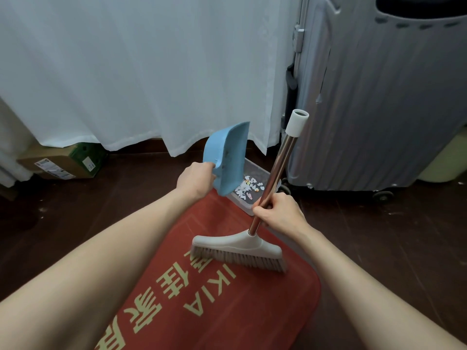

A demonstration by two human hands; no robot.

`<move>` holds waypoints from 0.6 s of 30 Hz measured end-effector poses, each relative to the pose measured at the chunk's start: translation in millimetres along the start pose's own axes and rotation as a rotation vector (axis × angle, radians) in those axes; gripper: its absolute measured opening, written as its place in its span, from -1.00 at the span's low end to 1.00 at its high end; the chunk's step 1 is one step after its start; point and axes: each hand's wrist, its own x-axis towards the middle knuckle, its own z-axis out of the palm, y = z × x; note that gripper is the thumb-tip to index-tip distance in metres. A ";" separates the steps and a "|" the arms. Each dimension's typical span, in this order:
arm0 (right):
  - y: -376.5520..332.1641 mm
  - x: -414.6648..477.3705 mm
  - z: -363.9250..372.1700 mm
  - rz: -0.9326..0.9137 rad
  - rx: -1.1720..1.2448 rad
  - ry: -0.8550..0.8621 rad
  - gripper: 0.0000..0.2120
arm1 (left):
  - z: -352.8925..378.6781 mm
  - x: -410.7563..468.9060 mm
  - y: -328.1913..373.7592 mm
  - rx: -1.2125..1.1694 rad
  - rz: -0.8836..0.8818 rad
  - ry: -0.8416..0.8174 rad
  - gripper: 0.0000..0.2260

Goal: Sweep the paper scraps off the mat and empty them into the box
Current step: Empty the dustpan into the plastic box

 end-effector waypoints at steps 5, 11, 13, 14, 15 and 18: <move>-0.9 -2.9 -0.2 0.001 0.002 -0.005 -0.78 | -1.0 -7.7 -4.2 -0.101 -0.044 0.035 -0.70; -1.8 -8.5 -0.2 0.015 0.012 -0.010 -0.77 | 1.4 -20.3 -20.1 -0.420 -0.203 0.058 -0.68; -1.4 -12.3 0.1 0.012 0.019 -0.024 -0.82 | 1.9 -29.9 -27.1 -0.630 -0.311 0.062 -0.75; -1.3 -15.1 0.6 0.011 0.023 -0.029 -0.84 | 2.8 -35.5 -31.3 -0.720 -0.357 0.060 -0.77; -0.8 -17.5 1.4 0.009 0.029 -0.029 -0.85 | 3.6 -41.5 -35.6 -0.790 -0.397 0.064 -0.77; -3.2 -26.6 3.6 0.034 0.080 -0.044 -0.89 | 1.6 -65.6 -41.4 -0.937 -0.481 0.073 -0.77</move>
